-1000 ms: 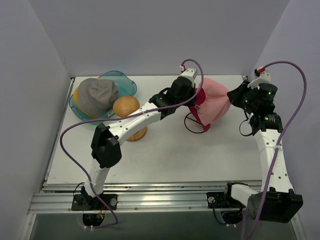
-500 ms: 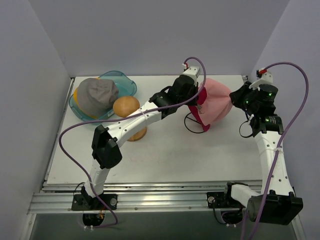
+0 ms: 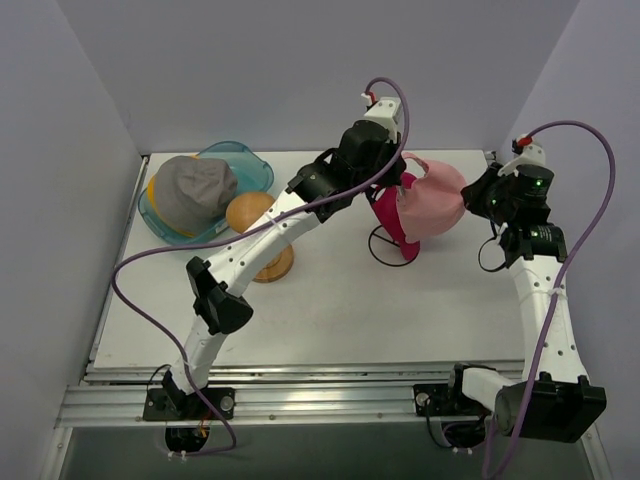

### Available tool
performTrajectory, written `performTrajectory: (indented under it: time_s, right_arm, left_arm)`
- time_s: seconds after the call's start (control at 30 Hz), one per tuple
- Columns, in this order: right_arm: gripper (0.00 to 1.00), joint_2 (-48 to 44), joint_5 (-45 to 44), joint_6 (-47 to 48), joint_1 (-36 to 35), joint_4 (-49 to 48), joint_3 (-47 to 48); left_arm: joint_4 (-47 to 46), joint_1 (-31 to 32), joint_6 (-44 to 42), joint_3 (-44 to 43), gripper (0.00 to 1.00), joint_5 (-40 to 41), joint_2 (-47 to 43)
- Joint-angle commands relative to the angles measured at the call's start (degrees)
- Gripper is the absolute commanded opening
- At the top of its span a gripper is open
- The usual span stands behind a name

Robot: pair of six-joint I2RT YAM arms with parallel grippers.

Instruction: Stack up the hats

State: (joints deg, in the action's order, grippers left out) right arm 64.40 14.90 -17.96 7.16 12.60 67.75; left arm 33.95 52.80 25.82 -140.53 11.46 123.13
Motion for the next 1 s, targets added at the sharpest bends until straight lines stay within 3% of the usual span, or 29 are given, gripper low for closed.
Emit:
performTrajectory:
  time_s: [0.0,0.27,0.6,0.97]
  right_arm:
    - [0.00,2.2,-0.9,0.3,0.3,-1.5,3.0]
    - [0.00,7.3,-0.6,0.9,0.3,-2.2,5.7]
    - [0.15,12.4,3.9,0.1,0.3,-6.2,8.3]
    - [0.16,19.0,7.5,-2.0,-0.2,-11.5,7.9]
  left_arm:
    - [4.4,-0.3,-0.7,-6.9,0.02,1.4,2.9]
    - [2.6,-2.5,1.0,-5.6,0.02,-0.8,5.1]
    - [0.9,-4.7,4.0,-3.0,0.02,-2.1,6.2]
    - [-1.0,-5.1,3.8,-0.2,0.02,-3.0,5.5]
